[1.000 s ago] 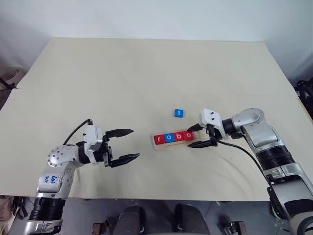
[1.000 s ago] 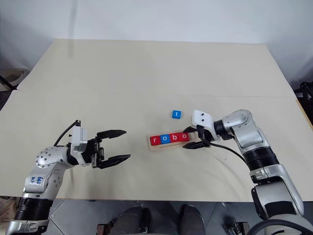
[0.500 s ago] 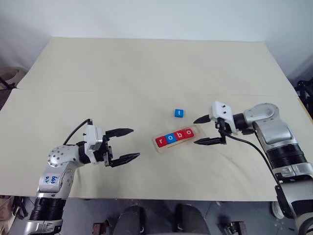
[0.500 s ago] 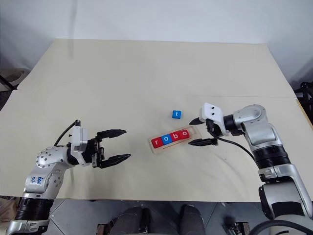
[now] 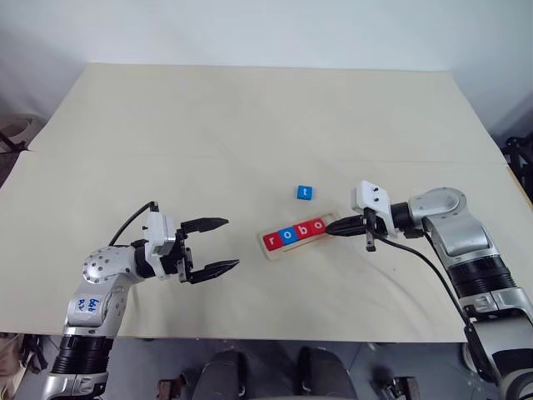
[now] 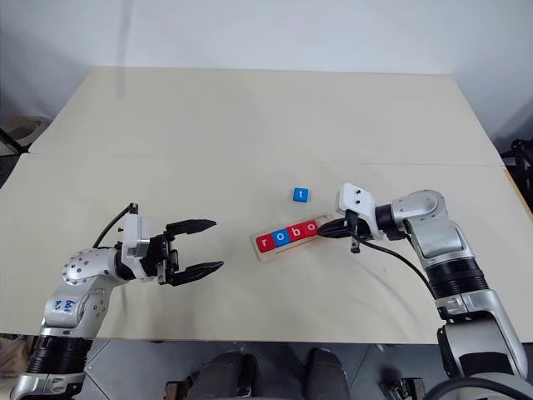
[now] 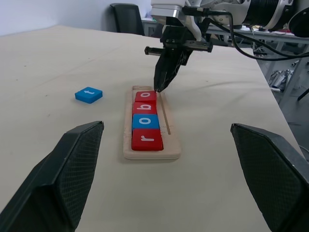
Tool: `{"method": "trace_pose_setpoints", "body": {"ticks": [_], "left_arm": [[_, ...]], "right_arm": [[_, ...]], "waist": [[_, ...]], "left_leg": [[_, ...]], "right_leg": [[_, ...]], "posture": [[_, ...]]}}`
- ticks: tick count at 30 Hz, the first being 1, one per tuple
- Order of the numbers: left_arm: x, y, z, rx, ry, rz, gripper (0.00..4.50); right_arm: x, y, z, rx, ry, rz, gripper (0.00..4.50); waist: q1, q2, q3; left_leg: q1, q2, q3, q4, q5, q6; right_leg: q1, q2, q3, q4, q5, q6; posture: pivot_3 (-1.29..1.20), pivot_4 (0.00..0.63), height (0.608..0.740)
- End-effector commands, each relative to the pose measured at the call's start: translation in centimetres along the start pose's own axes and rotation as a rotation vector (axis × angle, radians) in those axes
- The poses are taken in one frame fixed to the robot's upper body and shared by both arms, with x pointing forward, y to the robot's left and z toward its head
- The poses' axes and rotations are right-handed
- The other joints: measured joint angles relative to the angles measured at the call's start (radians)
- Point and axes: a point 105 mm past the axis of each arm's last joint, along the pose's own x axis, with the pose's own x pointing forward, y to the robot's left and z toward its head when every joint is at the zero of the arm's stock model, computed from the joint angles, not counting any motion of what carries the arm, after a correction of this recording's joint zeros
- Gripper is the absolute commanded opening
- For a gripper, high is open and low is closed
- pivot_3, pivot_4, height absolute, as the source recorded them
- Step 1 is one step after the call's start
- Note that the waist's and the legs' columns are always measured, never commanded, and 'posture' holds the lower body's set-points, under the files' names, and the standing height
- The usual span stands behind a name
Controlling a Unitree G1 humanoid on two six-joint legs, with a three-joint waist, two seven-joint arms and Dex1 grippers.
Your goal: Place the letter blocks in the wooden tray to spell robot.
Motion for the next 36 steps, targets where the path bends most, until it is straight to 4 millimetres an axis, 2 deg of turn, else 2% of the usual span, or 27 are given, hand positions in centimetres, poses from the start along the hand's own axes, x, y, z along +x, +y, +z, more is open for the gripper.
{"method": "trace_pose_setpoints", "body": {"ticks": [1,12,19,25,29,36], "left_arm": [[0.2,-0.1,0.8,0.034,-0.021,-0.010,4.50],[0.2,-0.2,0.9,0.035,-0.025,0.005,4.50],[0.4,-0.2,0.9,0.033,-0.030,0.011,4.50],[0.4,-0.1,1.0,0.035,-0.030,0.016,4.50],[0.5,-0.1,1.1,0.038,-0.033,0.019,4.50],[0.4,0.0,1.2,0.044,-0.033,0.029,4.50]], "right_arm": [[0.4,-0.1,0.2,0.001,-0.010,-0.008,0.03],[0.3,-0.5,0.5,-0.009,-0.012,-0.027,0.03],[-0.5,-1.7,0.9,-0.018,-0.029,-0.057,0.03],[-0.7,-4.0,1.6,-0.033,-0.043,-0.134,0.03],[-0.2,-5.8,1.5,-0.044,-0.037,-0.225,0.03],[1.3,-5.6,0.8,-0.039,-0.013,-0.172,0.03]], "waist": [[-0.001,0.000,0.000],[-0.001,0.000,0.000],[-0.003,0.000,0.000],[-0.005,0.000,0.000],[-0.006,0.000,0.000],[-0.007,0.000,0.000]], "left_leg": [[0.000,0.000,0.000,0.000,0.000,0.000],[0.000,0.000,0.000,0.000,0.000,0.000],[0.000,0.000,0.000,0.000,0.000,0.000],[0.000,0.000,0.000,0.000,0.000,0.000],[0.000,0.000,0.000,0.000,0.000,0.000],[0.000,0.000,0.000,0.000,0.000,0.000]], "right_leg": [[0.000,0.000,0.000,0.000,0.000,0.000],[0.000,0.000,0.000,0.000,0.000,0.000],[0.000,0.000,0.000,0.000,0.000,0.000],[0.000,0.000,0.000,0.000,0.000,0.000],[0.000,0.000,0.000,0.000,0.000,0.000],[0.000,0.000,0.000,0.000,0.000,0.000]], "posture": [[0.00,0.150,0.740],[0.00,0.150,0.740],[0.00,0.150,0.740],[0.00,0.150,0.740],[0.00,0.150,0.740],[0.00,0.150,0.740]]}}
